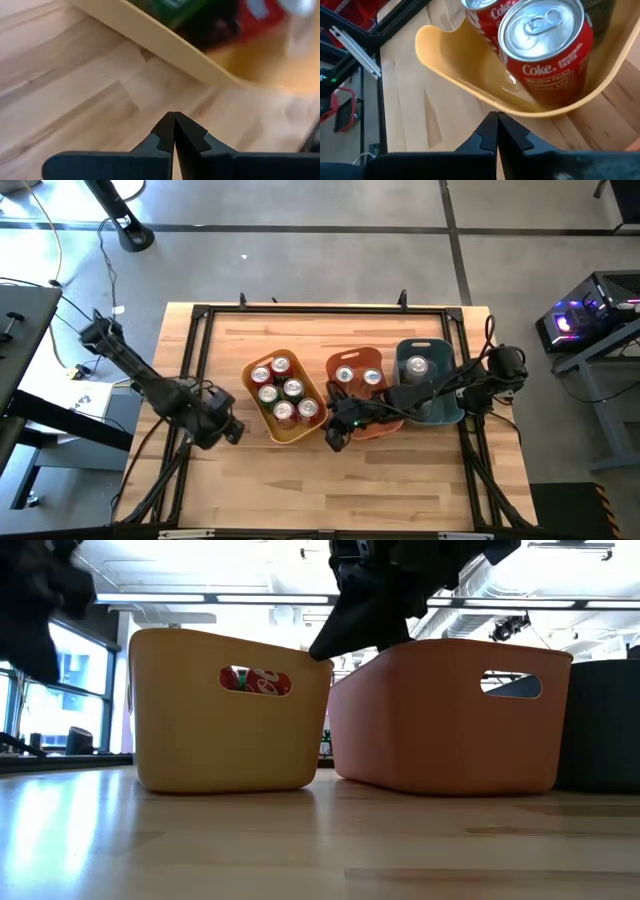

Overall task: Sort soda cans
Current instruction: Adjust the bins

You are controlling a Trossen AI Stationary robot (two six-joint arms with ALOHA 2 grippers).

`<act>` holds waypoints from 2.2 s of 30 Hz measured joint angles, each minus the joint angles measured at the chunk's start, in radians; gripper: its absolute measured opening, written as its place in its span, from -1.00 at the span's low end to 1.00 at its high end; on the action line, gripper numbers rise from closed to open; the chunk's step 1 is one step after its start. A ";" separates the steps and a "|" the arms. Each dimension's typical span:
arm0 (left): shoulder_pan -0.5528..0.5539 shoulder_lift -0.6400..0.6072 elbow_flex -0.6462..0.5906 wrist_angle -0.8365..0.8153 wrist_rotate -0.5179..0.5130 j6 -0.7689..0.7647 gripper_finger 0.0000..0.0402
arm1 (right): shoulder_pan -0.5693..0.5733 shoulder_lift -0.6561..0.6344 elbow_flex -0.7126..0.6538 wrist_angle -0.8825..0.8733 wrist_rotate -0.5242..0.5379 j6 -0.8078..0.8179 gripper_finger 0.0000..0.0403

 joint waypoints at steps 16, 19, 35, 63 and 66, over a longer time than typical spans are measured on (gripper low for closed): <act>0.133 0.232 -0.201 0.166 -0.214 -0.382 -1.00 | -0.009 0.000 0.001 -0.046 0.006 -0.006 -1.00; 0.169 0.239 -0.216 0.215 -0.199 -0.335 -1.00 | -0.018 -0.006 0.001 -0.064 0.004 0.001 -1.00; 0.365 0.238 -0.219 0.242 -0.190 -0.098 -1.00 | -0.095 -0.006 0.048 -0.175 0.085 -0.026 -1.00; 0.766 0.238 -0.220 0.349 -0.355 0.148 -1.00 | -0.101 0.014 0.058 0.008 0.015 -0.035 -1.00; 0.812 0.233 -0.219 0.424 -0.350 0.237 -1.00 | -0.101 0.014 0.058 0.014 0.006 -0.044 -1.00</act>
